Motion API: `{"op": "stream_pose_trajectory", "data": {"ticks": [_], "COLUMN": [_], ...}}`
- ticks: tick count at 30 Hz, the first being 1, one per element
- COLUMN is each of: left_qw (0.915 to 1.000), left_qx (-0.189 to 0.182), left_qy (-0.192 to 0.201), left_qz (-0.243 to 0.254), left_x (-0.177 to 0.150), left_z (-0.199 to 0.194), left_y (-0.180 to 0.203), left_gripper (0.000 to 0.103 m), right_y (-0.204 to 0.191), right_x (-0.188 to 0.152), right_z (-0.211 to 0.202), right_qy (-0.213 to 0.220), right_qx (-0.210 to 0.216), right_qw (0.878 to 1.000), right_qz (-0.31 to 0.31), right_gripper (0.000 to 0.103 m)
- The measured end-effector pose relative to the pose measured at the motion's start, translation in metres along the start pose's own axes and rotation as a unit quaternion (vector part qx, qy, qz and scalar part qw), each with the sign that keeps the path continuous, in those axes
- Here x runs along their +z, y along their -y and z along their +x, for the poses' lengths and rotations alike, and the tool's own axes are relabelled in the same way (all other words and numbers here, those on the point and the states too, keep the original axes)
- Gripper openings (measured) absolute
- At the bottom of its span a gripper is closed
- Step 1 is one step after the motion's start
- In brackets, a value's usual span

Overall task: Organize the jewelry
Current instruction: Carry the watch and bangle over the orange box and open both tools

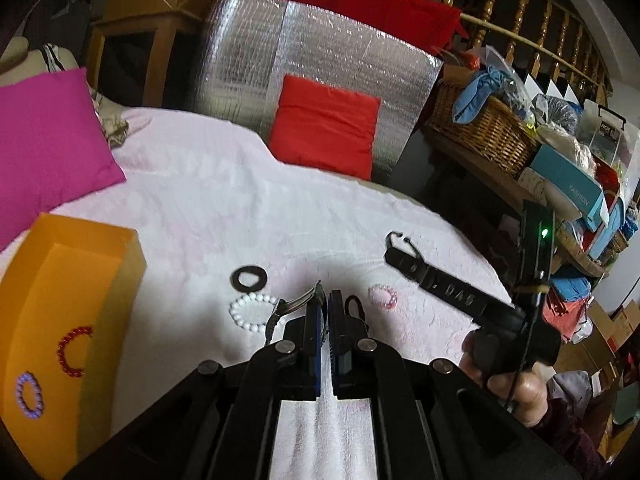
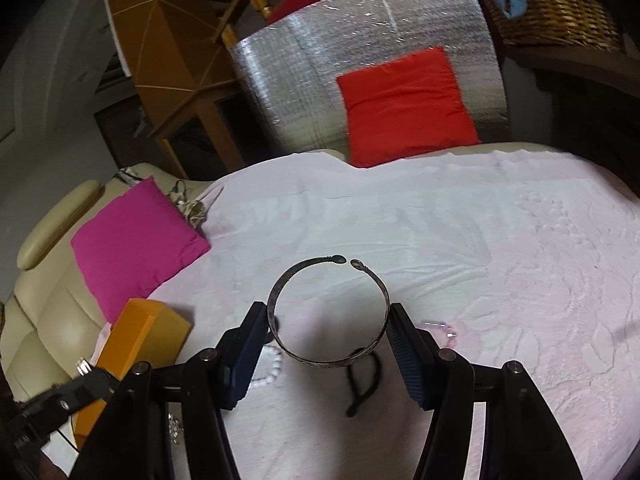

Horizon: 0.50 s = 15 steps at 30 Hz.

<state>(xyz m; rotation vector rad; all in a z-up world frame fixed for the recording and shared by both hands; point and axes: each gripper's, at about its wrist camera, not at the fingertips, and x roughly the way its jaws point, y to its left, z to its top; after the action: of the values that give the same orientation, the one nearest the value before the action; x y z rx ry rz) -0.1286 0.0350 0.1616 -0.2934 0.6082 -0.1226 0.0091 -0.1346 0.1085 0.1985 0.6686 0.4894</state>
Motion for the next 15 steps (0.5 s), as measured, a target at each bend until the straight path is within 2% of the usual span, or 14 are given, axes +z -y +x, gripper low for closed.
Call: {"op": "stream_pose_trajectory", "data": {"ticks": [8,15], "left_qw": [0.999,0.9961], "left_qx": [0.036,0.071], "left_qy": [0.025,0.048], "left_qz": [-0.003,-0.019], "left_x": [0.007,0.01], "left_z": [-0.035,-0.067], "left_y": [-0.016,-0.048], "left_gripper": [0.003,0.003], "right_y": [-0.047,-0.104], "right_x": [-0.007,-0.017], "right_z": [-0.006,0.002], "right_qy": [0.002,-0.006], "right_qx": [0.025,0.059], "right_qw": [0.999,0.997], "right_qz": [-0.026,-0.054], "right_gripper": [0.064,0.064]}}
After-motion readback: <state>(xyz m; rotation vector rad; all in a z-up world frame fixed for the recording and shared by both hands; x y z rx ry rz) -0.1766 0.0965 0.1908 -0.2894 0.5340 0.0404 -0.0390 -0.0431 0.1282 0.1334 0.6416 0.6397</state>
